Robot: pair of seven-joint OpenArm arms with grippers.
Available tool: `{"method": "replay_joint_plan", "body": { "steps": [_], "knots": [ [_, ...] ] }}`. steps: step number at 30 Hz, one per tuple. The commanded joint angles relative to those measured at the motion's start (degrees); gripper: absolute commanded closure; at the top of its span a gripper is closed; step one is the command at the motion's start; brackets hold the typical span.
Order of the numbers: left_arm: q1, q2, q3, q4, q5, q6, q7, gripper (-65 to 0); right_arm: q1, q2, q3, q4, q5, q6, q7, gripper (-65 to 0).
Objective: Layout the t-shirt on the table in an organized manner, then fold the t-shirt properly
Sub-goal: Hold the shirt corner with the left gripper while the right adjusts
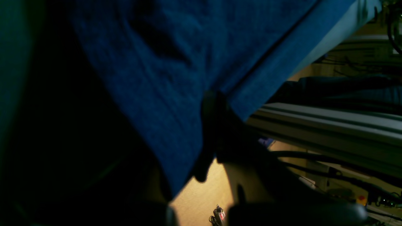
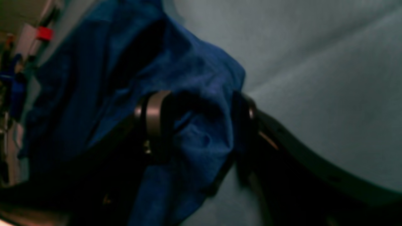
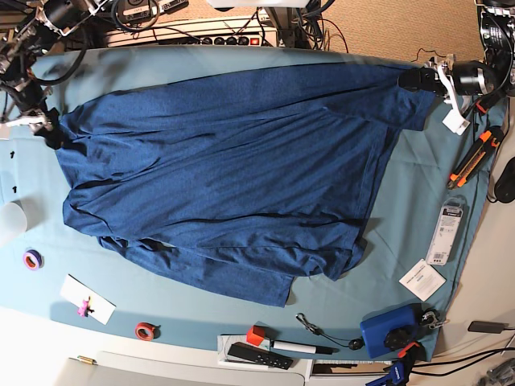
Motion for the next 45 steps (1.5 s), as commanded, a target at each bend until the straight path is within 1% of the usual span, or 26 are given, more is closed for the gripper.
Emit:
{"method": "replay_joint_plan", "body": {
  "steps": [1, 5, 6, 10, 13, 17, 22, 25, 30, 35, 45],
  "knots": [
    [0.0, -1.1, -0.5, 0.3, 1.6, 0.2, -0.1, 0.0, 0.4, 1.2, -0.7, 0.8, 1.2, 0.2, 1.4, -29.1],
    [0.0, -1.1, -0.5, 0.3, 1.6, 0.2, -0.1, 0.0, 0.4, 1.0, -2.2, 0.8, 1.1, 0.2, 1.4, -29.1],
    [0.0, -1.1, -0.5, 0.3, 1.6, 0.2, -0.1, 0.0, 0.4, 1.0, -2.2, 0.8, 1.1, 0.2, 1.5, -28.2],
    [0.0, -1.1, -0.5, 0.3, 1.6, 0.2, -0.2, 0.0, 0.4, 1.0, -2.2, 0.8, -0.5, 0.3, 1.7, -15.2],
    [0.0, -1.1, -0.5, 0.3, 1.6, 0.2, -0.2, 0.0, 0.4, 1.0, -2.0, 0.8, -1.3, 1.2, 0.6, -0.4],
    [0.0, -1.1, -0.5, 0.3, 1.7, 0.2, -0.2, 0.0, 0.4, 1.0, -0.1, 0.9, -1.1, 1.4, -2.4, 0.0],
    [0.0, -1.1, -0.5, 0.3, 1.7, 0.2, -0.2, 0.0, -0.5, 1.1, 3.5, 1.0, 1.8, 1.4, -6.6, 0.0],
    [0.0, -1.1, -0.5, 0.3, 1.7, 0.2, -0.2, 0.0, -2.1, 1.6, 4.0, 1.0, 1.8, 1.4, -6.8, 0.0],
    [0.0, -1.1, -0.5, 0.3, 1.7, 0.2, 0.5, 0.0, -4.5, 3.4, 4.0, 1.0, 1.8, 1.3, -7.1, 0.0],
    [0.0, -1.1, -0.5, 0.3, 2.4, 0.2, 0.5, 0.0, -4.7, 4.9, 4.0, 1.0, 1.7, 1.3, -8.5, 0.0],
    [0.0, -1.1, -0.5, 0.3, 2.3, 0.2, 0.0, 0.0, -4.7, 5.2, 4.0, 1.0, 1.6, 1.3, -8.5, 0.0]
  ]
}}
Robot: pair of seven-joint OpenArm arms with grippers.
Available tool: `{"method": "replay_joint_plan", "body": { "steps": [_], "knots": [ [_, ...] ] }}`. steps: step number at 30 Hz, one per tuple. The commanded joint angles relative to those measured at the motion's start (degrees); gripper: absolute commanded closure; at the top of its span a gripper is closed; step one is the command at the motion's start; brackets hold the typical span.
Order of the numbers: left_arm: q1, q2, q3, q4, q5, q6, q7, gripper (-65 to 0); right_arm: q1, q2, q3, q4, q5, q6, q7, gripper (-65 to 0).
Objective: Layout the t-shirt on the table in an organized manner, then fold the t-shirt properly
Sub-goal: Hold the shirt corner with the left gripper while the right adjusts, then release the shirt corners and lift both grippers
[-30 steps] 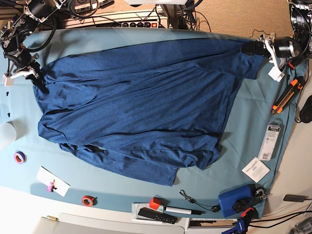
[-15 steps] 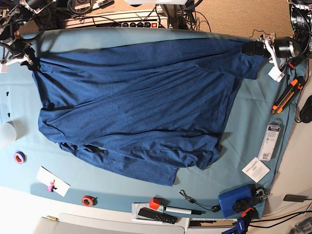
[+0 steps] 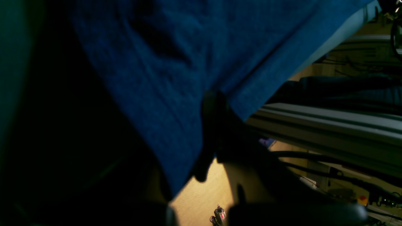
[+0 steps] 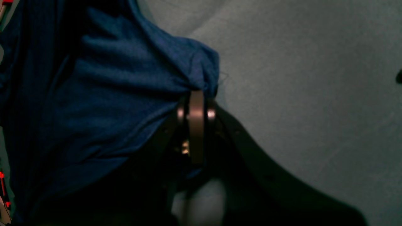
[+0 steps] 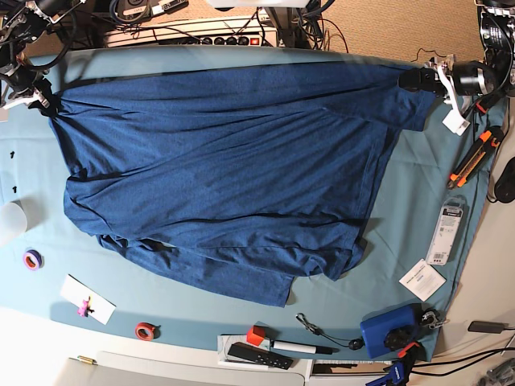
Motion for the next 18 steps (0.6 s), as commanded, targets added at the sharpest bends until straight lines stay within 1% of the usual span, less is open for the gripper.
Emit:
{"method": "replay_joint_plan", "body": {
  "steps": [1, 3, 4, 6, 7, 8, 9, 10, 16, 18],
  "knots": [
    [0.0, -1.1, -0.5, 0.3, 2.0, 0.2, -0.3, 0.0, 0.2, 1.9, 0.3, 0.9, 1.0, 0.3, 0.9, 0.0],
    [-0.2, -1.1, -0.5, 0.3, 2.0, 0.2, -0.5, 0.0, 0.2, 1.9, 0.3, 0.9, 0.9, 0.3, 0.8, 0.0],
    [-0.3, -1.1, -0.5, 0.3, 2.0, 0.2, -0.5, -1.2, 0.2, 1.9, 0.3, 0.9, 0.9, 0.3, 0.8, -2.2],
    [-0.7, -1.1, -0.5, 0.3, 2.0, 0.2, -0.4, -11.5, 0.2, 2.0, 0.3, 0.9, 1.0, 0.3, 1.0, -15.0],
    [-1.0, -1.1, -0.5, 0.3, 2.0, 0.2, -0.4, -16.6, 0.2, 2.1, 0.3, 0.9, 1.0, 0.3, 1.3, -20.1],
    [-1.2, -1.1, -0.5, 0.3, 2.2, 0.2, -0.5, -20.6, 0.2, 2.3, 0.3, 0.9, 0.9, 0.3, 1.8, -22.3],
    [-1.5, -1.1, -0.5, 0.3, 2.5, 0.2, -0.5, -23.1, 0.2, 2.6, 0.3, 0.9, 1.0, 0.3, 2.2, -22.4],
    [-1.9, -1.1, -0.5, 0.3, 3.0, 0.2, -0.5, -24.0, 0.2, 2.9, 0.3, 0.9, 1.0, 0.3, 2.5, -22.4],
    [-3.3, -1.2, -0.5, 0.4, 7.5, 0.4, -3.5, -24.1, 0.2, 6.0, 0.3, 0.9, 0.5, 0.3, 4.3, -22.4],
    [-4.1, -1.2, -0.5, 0.4, 7.7, 0.4, -3.5, -24.1, 0.4, 7.0, 0.3, 0.9, -0.2, 0.3, 5.3, -22.4]
  ]
}}
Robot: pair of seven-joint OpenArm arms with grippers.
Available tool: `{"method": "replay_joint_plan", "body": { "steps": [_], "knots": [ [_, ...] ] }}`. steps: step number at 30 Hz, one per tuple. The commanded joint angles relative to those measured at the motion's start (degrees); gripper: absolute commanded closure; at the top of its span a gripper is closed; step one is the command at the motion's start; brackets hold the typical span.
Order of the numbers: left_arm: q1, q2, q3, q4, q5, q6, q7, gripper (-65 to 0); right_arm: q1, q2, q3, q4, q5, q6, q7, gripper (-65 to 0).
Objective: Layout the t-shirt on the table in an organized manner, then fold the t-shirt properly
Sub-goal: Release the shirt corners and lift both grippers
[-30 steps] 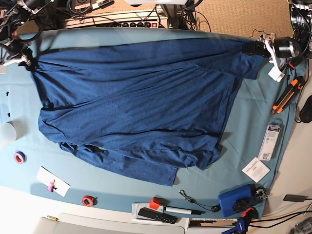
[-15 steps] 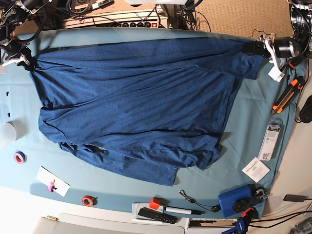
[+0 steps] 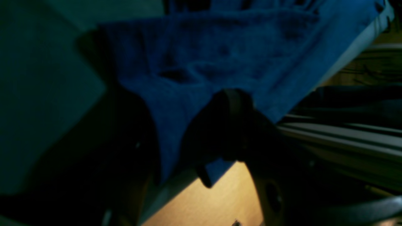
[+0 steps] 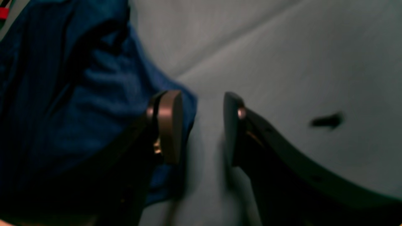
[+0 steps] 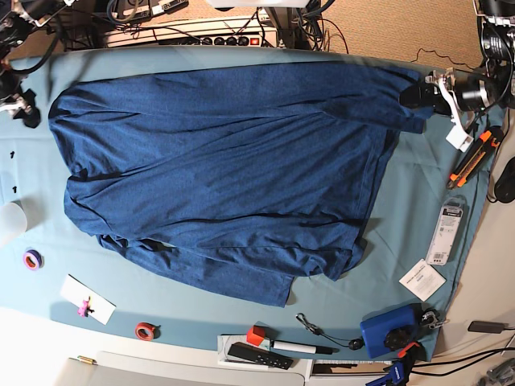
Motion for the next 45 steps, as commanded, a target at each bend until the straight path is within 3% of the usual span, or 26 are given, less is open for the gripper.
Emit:
{"method": "replay_joint_plan", "body": {
  "steps": [1, 9, 18, 23, 30, 36, 41, 45],
  "knots": [
    [-0.6, -1.2, -0.5, 0.3, 2.8, 0.6, 0.8, -24.1, 0.5, 2.2, 0.3, 0.9, 0.3, 0.3, 1.6, -22.4],
    [-3.9, -1.9, -0.5, 0.3, 8.3, 0.7, 0.9, -24.1, 2.9, 3.7, 0.3, 0.9, -1.2, 0.3, 2.1, -22.4],
    [-3.9, -7.4, -0.5, 0.3, 8.3, 0.6, 3.7, -24.1, 4.4, 3.8, 0.3, 0.9, -1.4, 0.3, 2.7, -22.4],
    [-4.3, -11.1, -0.5, 0.3, 8.3, 1.3, -3.4, -24.1, 6.2, 3.8, 0.3, 0.9, -1.4, 0.3, 3.0, -22.4],
    [-10.3, -11.1, -0.4, 0.3, 8.3, 1.7, -8.7, -24.1, 11.7, 3.8, -0.9, 0.9, -1.4, 0.3, 3.3, -22.4],
    [-16.5, -10.3, -0.4, 0.2, 8.5, 1.8, -10.0, -24.1, 16.0, 3.8, -9.6, 0.9, -3.3, 0.5, 3.9, -22.4],
    [-20.2, -8.0, -0.3, 0.0, 13.7, 3.8, -14.3, -24.0, 18.6, 3.8, -19.8, 0.9, -10.7, 0.3, 10.9, -22.4],
    [-20.9, -6.2, -0.1, 0.0, 14.6, 4.1, -14.6, -24.0, 20.5, 3.8, -25.9, 0.9, -16.3, 0.3, 14.5, -22.4]
  ]
}}
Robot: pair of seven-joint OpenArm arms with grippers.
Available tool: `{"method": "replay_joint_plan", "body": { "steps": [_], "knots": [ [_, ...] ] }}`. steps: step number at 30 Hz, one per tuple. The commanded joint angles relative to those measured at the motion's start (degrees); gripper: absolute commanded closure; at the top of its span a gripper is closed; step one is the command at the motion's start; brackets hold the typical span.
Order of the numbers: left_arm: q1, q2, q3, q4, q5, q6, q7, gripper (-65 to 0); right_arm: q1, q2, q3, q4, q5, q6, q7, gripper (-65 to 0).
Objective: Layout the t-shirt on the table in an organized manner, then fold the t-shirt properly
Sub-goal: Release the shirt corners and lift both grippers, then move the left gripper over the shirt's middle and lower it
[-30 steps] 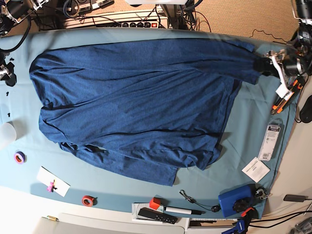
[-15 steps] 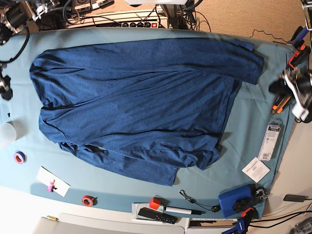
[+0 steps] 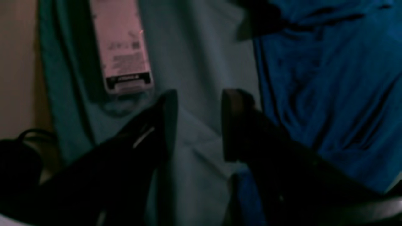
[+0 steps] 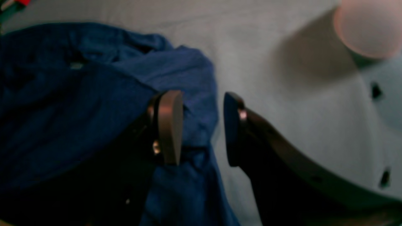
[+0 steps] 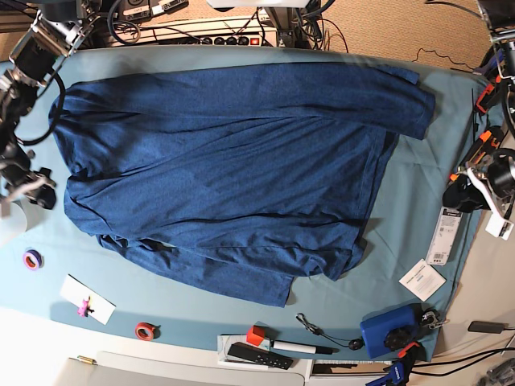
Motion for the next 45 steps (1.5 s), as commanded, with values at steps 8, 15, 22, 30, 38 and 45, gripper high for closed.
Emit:
{"method": "replay_joint_plan", "body": {
  "steps": [8, 15, 22, 30, 38, 45],
  "knots": [
    [-0.9, 0.8, -0.2, 0.7, 1.0, -0.1, -1.3, -24.0, 4.0, 1.9, -2.5, 0.8, -7.8, -5.8, 3.7, -22.4],
    [-0.9, 1.0, -0.2, 0.7, -0.8, -1.2, -1.2, -24.0, 2.5, 1.9, -1.6, 0.8, -6.9, -3.5, -3.8, -22.3],
    [-1.3, 1.6, -0.2, 0.7, -7.1, -5.3, -1.3, -24.0, -2.0, 1.7, 8.6, 0.8, 4.3, -0.3, -1.3, -17.9],
    [-3.9, 5.1, 3.1, 0.7, -9.5, -7.2, -0.3, -23.8, -9.4, 1.6, 16.3, 0.8, 23.1, 4.8, -9.8, -17.3],
    [-11.2, 6.4, 22.7, 0.7, -4.5, -7.1, -1.3, -23.8, -12.7, 1.4, 16.3, 0.8, 31.3, 4.8, -16.5, -17.3],
    [-18.5, 16.3, 31.2, 0.7, 1.2, -5.8, -1.3, -21.4, -12.7, -0.7, 16.3, 0.8, 36.9, 4.8, -21.7, -17.3]
  ]
}}
